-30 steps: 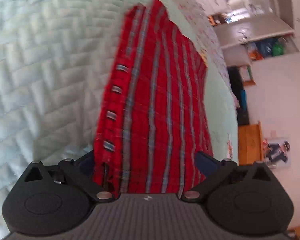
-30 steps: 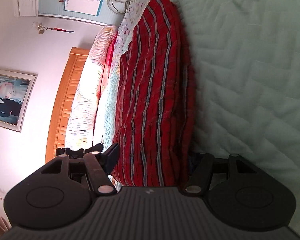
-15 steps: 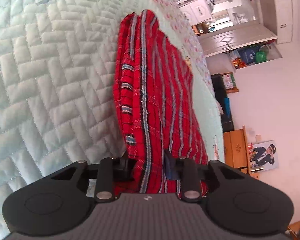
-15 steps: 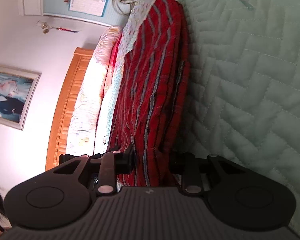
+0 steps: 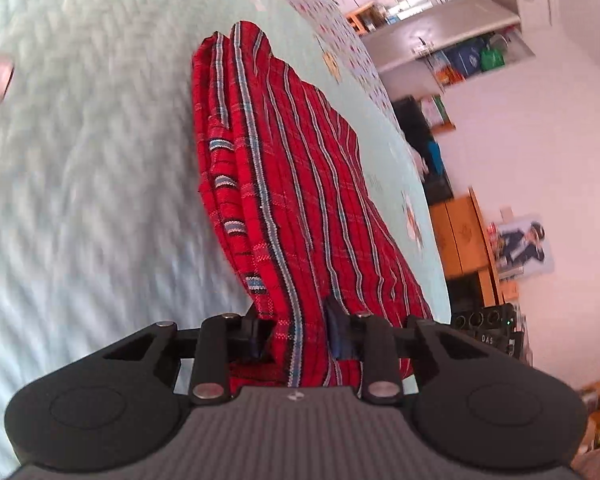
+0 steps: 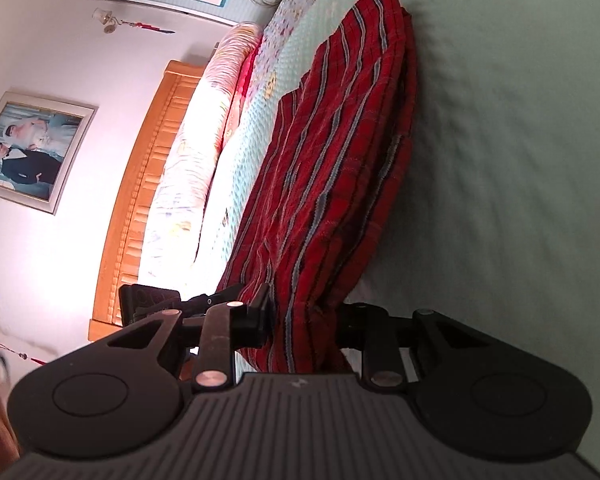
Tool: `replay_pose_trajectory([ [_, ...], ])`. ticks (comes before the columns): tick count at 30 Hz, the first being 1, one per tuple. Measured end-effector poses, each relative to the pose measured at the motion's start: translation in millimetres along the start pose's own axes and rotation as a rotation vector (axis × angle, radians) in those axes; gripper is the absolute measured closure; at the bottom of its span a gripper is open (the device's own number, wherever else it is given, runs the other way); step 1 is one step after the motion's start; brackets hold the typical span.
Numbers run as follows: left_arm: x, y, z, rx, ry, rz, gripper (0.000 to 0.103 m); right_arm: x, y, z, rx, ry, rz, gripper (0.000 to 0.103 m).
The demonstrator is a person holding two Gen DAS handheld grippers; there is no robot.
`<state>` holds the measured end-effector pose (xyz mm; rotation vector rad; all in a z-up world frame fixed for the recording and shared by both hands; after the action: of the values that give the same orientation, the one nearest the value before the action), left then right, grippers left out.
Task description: Fold clothes
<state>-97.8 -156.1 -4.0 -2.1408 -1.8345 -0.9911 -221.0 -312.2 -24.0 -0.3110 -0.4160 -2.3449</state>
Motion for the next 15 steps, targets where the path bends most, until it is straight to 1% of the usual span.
replay_pose_trajectory([
  [4, 19, -54, -10, -0.021, 0.004, -0.006, 0.072, 37, -55, 4, -0.016, 0.003, -0.042, 0.076],
  [6, 27, -78, -9, 0.015, 0.009, -0.006, 0.072, 52, -82, 7, -0.022, 0.003, -0.059, 0.076],
  [8, 30, -97, -5, 0.066, 0.027, 0.005, 0.071, 62, -105, 9, -0.058, 0.002, -0.074, 0.077],
  [10, 28, -109, 2, 0.071, 0.051, 0.032, 0.069, 64, -121, 7, -0.077, -0.026, -0.071, 0.077],
  [11, 25, -111, 8, 0.076, 0.049, 0.042, 0.065, 62, -126, 5, -0.077, -0.051, -0.064, 0.077],
  [12, 23, -110, 15, 0.086, 0.042, 0.048, 0.058, 59, -130, -2, -0.069, -0.08, -0.062, 0.076],
  [13, 21, -109, 22, 0.124, 0.02, 0.045, 0.057, 58, -132, -9, -0.068, -0.1, -0.064, 0.073],
  [14, 22, -109, 28, 0.187, -0.006, 0.031, 0.057, 57, -133, -15, -0.073, -0.113, -0.073, 0.071],
  [15, 26, -109, 31, 0.238, -0.019, 0.01, 0.054, 58, -133, -15, -0.098, -0.103, -0.101, 0.07],
])
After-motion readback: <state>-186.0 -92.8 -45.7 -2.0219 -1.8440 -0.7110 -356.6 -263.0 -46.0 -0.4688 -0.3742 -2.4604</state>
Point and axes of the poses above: each gripper's, at about its wrist camera, not at the fingertips, and x roughly against the way its jaws point, z to its left, y to its top, the point moved 7 cm from there along -x, roughly the way its jaws point, and after that the axes turned 2 degrees about y, right-handed, at the moved point
